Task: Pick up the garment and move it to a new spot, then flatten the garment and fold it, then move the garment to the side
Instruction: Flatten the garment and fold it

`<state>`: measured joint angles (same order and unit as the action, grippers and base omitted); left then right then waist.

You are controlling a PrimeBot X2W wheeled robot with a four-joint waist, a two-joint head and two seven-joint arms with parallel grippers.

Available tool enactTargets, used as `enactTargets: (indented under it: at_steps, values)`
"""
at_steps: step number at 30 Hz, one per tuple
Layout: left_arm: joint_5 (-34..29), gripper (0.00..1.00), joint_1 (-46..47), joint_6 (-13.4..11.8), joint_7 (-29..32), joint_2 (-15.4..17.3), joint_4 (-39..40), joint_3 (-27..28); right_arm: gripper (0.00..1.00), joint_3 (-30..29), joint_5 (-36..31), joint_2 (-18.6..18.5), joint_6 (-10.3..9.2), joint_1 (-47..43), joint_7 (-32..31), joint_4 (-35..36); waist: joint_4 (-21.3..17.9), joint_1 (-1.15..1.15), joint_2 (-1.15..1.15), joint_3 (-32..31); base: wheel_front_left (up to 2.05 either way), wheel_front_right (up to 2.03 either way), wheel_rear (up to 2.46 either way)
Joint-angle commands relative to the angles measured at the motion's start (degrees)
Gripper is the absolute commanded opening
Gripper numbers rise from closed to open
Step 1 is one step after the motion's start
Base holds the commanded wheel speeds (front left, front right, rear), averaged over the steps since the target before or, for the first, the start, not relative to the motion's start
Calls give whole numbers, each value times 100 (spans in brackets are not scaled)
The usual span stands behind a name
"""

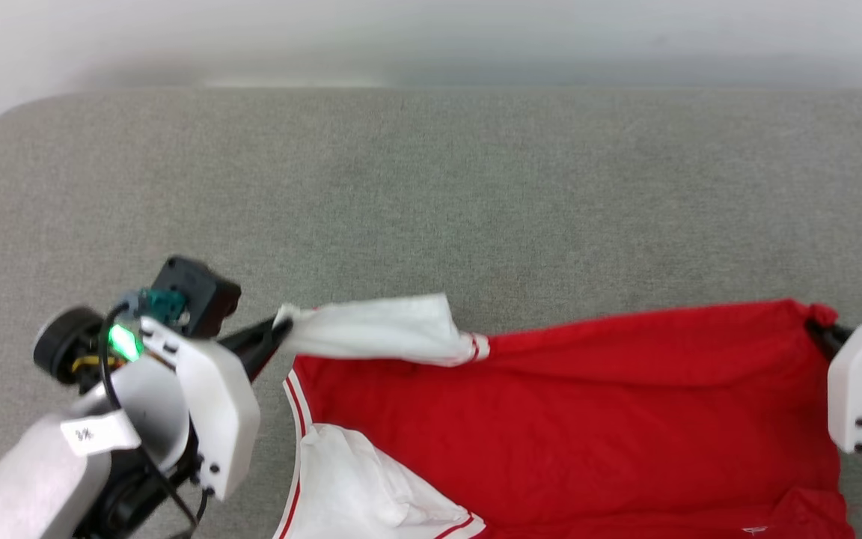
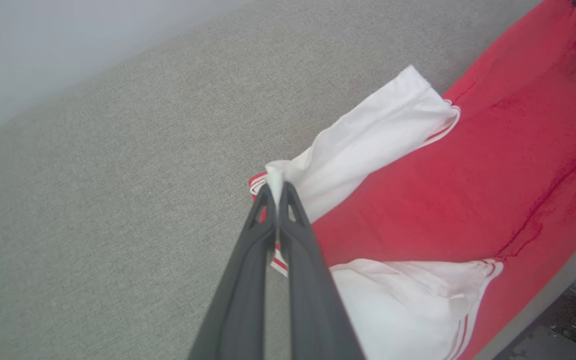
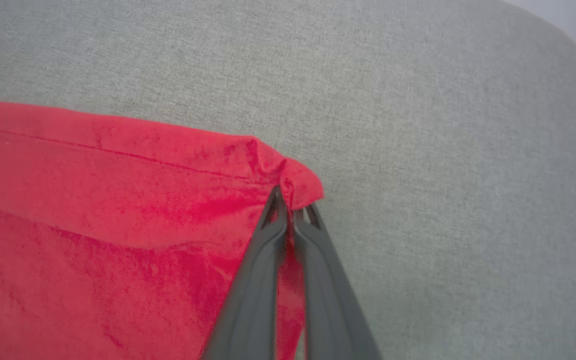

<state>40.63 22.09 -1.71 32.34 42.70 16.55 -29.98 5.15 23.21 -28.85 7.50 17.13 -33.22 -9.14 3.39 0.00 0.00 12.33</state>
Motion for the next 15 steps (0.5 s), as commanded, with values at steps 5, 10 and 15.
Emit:
enactTargets:
  at_steps: [5, 10, 15]
  values:
    - [132, 0, -861, -296, -96, 219, 263, 18, 0, -149, 118, 49, -2, -855, 176, 489, -48, 0, 0, -328, 0, 0, 0]
    - [230, 0, -1489, -499, -126, 289, 392, -85, 0, -238, 258, 17, -2, -1417, 290, 850, -25, 0, 0, -443, 0, 0, 0]
    - [300, 0, -1975, -590, -132, 249, 344, -281, 0, -86, 343, -310, -3, -1935, 372, 1067, 0, 0, 0, -485, 0, 0, 0]
